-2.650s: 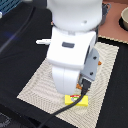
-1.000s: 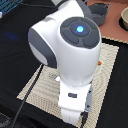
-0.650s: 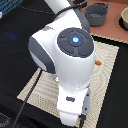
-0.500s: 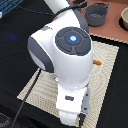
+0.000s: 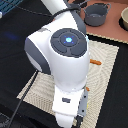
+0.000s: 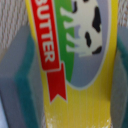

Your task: Interact with the objects in diverse but meaningful ways.

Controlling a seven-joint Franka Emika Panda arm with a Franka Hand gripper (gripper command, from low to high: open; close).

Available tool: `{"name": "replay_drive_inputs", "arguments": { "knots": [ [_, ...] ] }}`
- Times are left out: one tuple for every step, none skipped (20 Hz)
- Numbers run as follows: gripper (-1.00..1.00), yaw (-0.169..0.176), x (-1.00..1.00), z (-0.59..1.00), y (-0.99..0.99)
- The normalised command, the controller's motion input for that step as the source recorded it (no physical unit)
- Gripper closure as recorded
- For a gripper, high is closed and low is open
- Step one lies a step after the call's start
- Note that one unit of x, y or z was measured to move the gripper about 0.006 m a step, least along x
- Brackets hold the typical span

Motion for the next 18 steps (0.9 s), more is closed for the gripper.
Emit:
{"name": "replay_drive_inputs", "arguments": {
  "knots": [
    [1.0, 0.029, -0.65, 0.53, 0.23],
    [1.0, 0.04, -0.77, 0.55, 0.18],
    [1.0, 0.036, -0.86, 0.57, 0.2],
    [1.0, 0.03, -0.88, 0.57, 0.22],
    [1.0, 0.025, -0.87, 0.57, 0.22],
    [1.0, 0.019, -0.87, 0.57, 0.25],
    [1.0, 0.02, -0.91, 0.49, 0.19],
    [1.0, 0.024, -1.0, 0.36, 0.17],
    [1.0, 0.033, -1.0, 0.23, 0.11],
    [1.0, 0.042, -1.0, 0.16, 0.08],
    [1.0, 0.048, -1.0, 0.11, 0.08],
    [1.0, 0.049, -1.0, 0.11, 0.08],
    [1.0, 0.043, -1.0, 0.09, 0.15],
    [1.0, 0.039, -1.0, 0.05, 0.17],
    [1.0, 0.039, -1.0, 0.01, 0.16],
    [1.0, 0.041, -1.0, 0.0, 0.17],
    [1.0, 0.041, -1.0, 0.0, 0.2],
    [1.0, 0.039, -1.0, 0.0, 0.21]
  ]
}}
